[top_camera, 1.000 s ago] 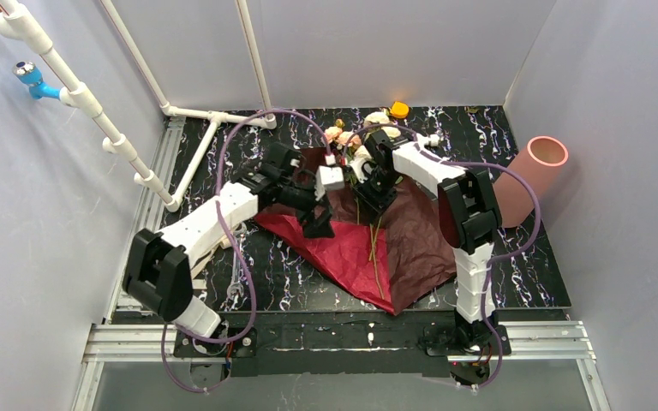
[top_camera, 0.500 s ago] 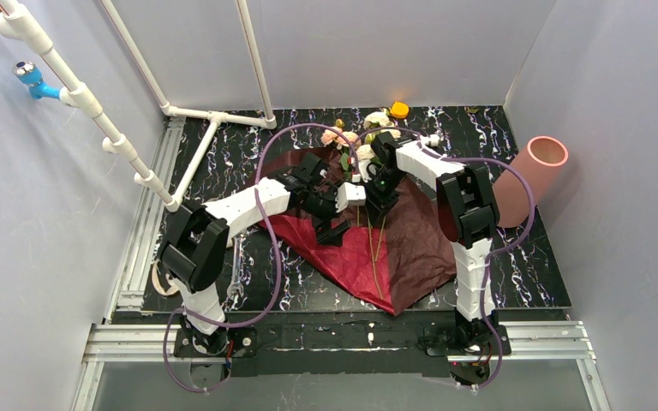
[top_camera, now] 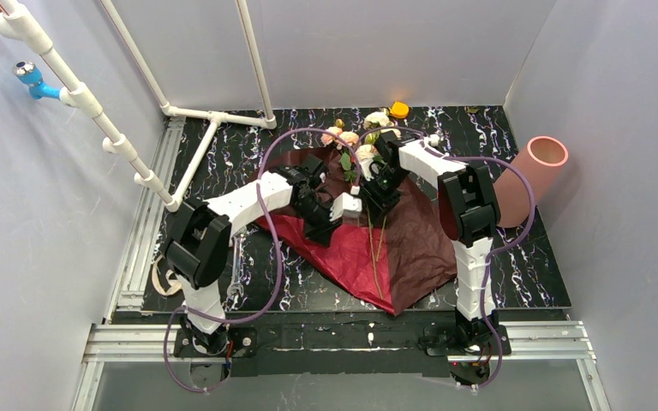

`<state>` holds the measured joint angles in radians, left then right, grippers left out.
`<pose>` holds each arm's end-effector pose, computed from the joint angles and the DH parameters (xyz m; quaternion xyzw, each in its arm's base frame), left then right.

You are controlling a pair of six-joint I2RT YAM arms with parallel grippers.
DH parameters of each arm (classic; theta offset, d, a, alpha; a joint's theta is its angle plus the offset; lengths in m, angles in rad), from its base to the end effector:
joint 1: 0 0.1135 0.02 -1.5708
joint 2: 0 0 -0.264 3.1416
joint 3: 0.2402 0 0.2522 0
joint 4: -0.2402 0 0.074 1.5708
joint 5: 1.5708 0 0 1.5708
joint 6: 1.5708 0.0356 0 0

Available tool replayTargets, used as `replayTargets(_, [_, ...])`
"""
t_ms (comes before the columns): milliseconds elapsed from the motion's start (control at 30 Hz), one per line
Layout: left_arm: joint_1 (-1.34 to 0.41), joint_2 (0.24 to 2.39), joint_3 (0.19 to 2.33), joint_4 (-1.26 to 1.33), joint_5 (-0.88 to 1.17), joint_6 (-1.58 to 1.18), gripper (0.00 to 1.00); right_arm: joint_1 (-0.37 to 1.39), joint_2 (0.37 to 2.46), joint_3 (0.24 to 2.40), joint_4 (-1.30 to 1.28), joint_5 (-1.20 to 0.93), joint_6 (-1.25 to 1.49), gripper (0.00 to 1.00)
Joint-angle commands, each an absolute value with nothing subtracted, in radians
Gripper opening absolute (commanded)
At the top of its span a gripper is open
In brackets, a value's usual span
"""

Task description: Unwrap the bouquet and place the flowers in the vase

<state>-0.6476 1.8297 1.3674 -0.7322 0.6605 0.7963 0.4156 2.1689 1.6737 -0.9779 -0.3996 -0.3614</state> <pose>0.2828 -0.2413 0.2182 0.6596 0.6573 -0.3045 0.2001 0.3815 0.1835 0.1618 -0.3798 0.9023 0.1995 0.0425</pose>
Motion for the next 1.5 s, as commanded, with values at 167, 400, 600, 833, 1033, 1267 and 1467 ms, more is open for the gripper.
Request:
replayTargets(167, [-0.643,1.569,1.250,-0.861,0.701,0.925,0.46,0.393,2.210,1.721,-1.009,-0.407,-0.386,0.46])
replayTargets(400, [-0.644,1.699,1.353,-0.632,0.651,0.682,0.80,0.393,2.189,1.683,-0.999,-0.457,-0.371,0.44])
replayTargets(600, [-0.648,1.902,1.490,-0.626,0.592,0.636,0.85,0.393,2.187,1.673,-0.976,-0.442,-0.356,0.38])
replayTargets(833, [-0.652,1.905,1.433,-0.806,0.651,0.794,0.58,0.384,2.219,1.694,-0.964,-0.426,-0.350,0.34])
replayTargets(1033, [-0.652,1.698,1.246,-0.906,0.717,0.988,0.27,0.377,2.239,1.704,-0.962,-0.412,-0.360,0.31])
replayTargets(1267, [-0.652,1.426,0.946,-0.866,0.659,1.262,0.31,0.377,2.238,1.685,-0.943,-0.396,-0.362,0.27])
replayTargets(1467, [-0.656,1.318,0.848,-0.824,0.656,1.326,0.47,0.376,2.239,1.675,-0.942,-0.403,-0.359,0.26])
